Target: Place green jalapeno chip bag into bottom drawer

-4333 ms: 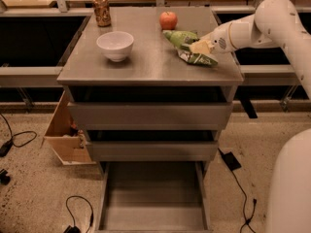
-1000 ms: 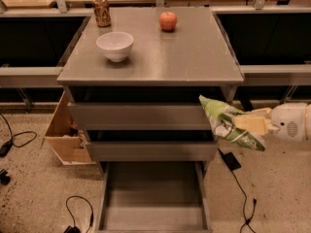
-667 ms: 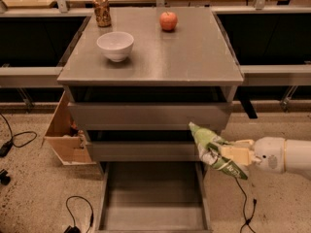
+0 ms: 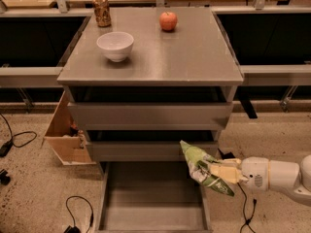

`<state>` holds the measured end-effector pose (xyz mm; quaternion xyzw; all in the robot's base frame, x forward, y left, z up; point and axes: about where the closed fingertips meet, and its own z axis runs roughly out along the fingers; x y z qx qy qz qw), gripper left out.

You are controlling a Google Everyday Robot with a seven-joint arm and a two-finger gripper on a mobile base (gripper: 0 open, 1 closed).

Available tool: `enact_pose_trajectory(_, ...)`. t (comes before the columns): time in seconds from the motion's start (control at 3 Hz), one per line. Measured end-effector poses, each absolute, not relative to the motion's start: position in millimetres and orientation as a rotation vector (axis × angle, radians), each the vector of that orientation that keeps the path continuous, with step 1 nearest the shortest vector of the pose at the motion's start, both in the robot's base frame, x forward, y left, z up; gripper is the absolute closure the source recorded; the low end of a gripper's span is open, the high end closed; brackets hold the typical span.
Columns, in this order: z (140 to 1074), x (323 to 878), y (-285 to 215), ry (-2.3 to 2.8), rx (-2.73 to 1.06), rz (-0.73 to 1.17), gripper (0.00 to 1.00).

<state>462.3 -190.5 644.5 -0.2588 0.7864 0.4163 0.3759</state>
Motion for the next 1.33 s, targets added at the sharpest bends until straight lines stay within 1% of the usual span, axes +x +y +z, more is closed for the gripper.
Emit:
enact_pose_trajectory(0.33, 588.5, 465.9, -189.3, 2.071, -0.608, 1.11, 1.0)
enact_pose_trajectory(1.0, 400.9, 463.9, -188.4, 2.323, -0.476, 1.145, 1.0)
enact_pose_trajectory(1.33, 335.4, 466.8, -189.0, 2.401, -0.456, 1.163, 1.0)
